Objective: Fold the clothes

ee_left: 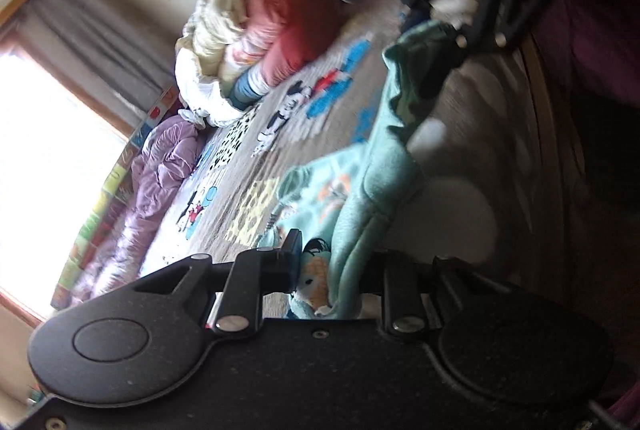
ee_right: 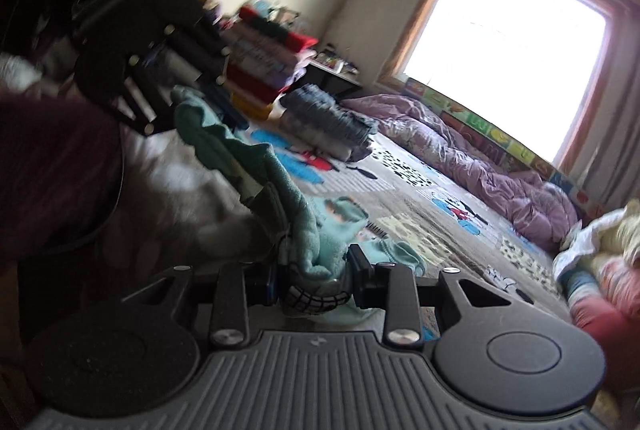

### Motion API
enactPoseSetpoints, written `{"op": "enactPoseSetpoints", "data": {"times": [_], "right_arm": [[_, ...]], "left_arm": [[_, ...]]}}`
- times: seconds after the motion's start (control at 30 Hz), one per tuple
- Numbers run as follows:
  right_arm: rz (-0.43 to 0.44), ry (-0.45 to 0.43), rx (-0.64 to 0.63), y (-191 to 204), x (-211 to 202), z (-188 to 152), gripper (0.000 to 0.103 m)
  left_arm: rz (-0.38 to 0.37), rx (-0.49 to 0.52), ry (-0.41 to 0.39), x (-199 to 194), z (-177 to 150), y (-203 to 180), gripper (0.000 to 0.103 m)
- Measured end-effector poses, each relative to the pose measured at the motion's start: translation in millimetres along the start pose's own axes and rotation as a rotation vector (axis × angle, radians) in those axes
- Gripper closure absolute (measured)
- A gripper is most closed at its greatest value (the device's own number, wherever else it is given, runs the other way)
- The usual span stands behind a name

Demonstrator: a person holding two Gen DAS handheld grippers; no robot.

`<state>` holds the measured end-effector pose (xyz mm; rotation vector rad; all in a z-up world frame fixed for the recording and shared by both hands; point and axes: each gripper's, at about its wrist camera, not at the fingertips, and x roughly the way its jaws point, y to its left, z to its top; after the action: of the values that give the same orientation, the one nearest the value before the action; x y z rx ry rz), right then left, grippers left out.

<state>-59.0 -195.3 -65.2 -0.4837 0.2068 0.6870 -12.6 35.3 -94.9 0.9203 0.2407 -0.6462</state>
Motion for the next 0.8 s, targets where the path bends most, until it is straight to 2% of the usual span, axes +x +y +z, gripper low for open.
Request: {"op": "enactPoseSetpoints", "data": {"times": [0.23, 0.43, 0.63, 0.8], "right_arm": [[0.027, -0.051, 0.169, -41.5, 7.4, 3.6, 0.069], [0.06, -0.105, 0.409, -88.3, 26.8, -0.9, 0.069], [0.082, -0.146, 0.664, -128.4, 67.5, -24.1, 0.069], [0.105, -0.161, 0.861, -156.7, 106.9, -50.1, 0.069]], "left_arm": [[-0.072, -0.315, -0.087, 13.8, -4.9, 42.4, 0.08], [-0.124, -0.596, -0.166, 33.8, -17.4, 71.7, 0.076], [-0.191, -0.924, -0.231, 68.6, -40.9, 104.3, 0.066], [-0.271, -1.161, -0.291, 98.8, -66.6, 123.0, 0.067]]}}
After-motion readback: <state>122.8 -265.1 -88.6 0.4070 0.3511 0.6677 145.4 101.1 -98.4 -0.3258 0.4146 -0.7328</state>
